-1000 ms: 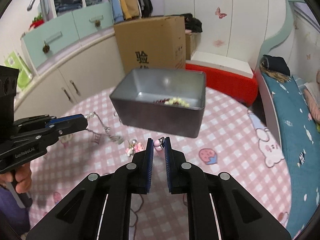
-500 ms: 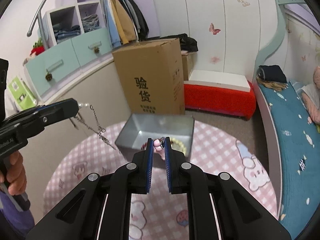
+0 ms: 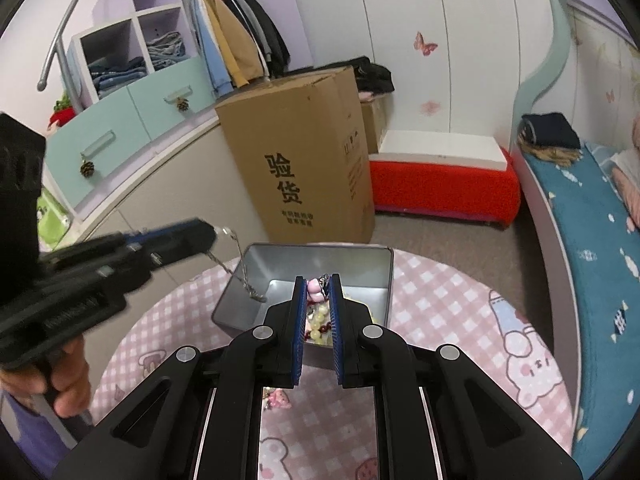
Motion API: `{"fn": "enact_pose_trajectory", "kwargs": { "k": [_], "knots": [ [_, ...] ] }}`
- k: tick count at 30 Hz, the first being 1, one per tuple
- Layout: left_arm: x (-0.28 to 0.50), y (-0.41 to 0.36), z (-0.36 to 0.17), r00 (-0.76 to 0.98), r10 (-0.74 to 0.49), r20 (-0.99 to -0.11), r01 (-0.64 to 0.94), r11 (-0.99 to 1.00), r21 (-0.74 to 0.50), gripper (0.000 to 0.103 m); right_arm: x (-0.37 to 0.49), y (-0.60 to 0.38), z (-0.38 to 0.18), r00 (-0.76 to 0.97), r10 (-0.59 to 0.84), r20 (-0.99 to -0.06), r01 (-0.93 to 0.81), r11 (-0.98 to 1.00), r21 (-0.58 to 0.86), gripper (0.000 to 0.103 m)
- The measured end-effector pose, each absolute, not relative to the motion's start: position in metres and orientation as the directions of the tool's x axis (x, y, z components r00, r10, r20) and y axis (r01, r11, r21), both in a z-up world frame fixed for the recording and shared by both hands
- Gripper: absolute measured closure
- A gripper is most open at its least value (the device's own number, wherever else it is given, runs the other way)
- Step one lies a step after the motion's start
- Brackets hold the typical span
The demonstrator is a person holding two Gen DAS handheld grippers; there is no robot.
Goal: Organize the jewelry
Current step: 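Carry the pearl chain and pink charm into the grey tin and open both grippers, then withdraw both tools back over the last pink charm cluster and pearl earring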
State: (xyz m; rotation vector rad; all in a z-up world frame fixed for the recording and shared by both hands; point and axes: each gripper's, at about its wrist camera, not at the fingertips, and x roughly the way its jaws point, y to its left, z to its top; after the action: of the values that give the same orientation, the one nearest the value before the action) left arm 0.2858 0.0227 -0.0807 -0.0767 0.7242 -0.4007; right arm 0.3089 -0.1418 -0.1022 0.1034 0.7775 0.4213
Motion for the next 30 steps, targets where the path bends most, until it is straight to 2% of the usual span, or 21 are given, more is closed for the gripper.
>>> {"fn": "enact_pose_trajectory", "kwargs": {
  "k": [9,20,21,22,24,30],
  "knots": [
    [0.303,0.018,-0.123,0.611,-0.352,-0.709,0.310,0.930,-0.195,0.097,0.327,-0.136,-0.135,0.583,0.404,-0.705,-0.312,0.912,0.265,0.091],
    [0.306,0.014,-0.135,0.594,-0.332,-0.733,0.303,0.936,-0.178,0.096,0.334,-0.134,-0.154,0.548,0.406,-0.731,-0.298,0.912,0.282,0.091],
    [0.306,0.015,-0.135,0.593,-0.332,-0.734,0.301,0.936,-0.181,0.091,0.334,-0.134,-0.155,0.548,0.408,-0.730,-0.297,0.911,0.285,0.091],
    [0.306,0.015,-0.135,0.592,-0.337,-0.732,0.302,0.935,-0.187,0.081,0.334,-0.134,-0.155,0.548,0.409,-0.730,-0.297,0.911,0.288,0.091],
    [0.304,0.015,-0.132,0.602,-0.335,-0.725,0.298,0.936,-0.185,0.072,0.333,-0.135,-0.155,0.545,0.413,-0.730,-0.298,0.909,0.292,0.091],
    [0.292,0.020,-0.126,0.610,-0.351,-0.710,0.305,0.931,-0.198,0.072,0.330,-0.140,-0.152,0.545,0.422,-0.725,-0.292,0.905,0.308,0.089]
  ]
}}
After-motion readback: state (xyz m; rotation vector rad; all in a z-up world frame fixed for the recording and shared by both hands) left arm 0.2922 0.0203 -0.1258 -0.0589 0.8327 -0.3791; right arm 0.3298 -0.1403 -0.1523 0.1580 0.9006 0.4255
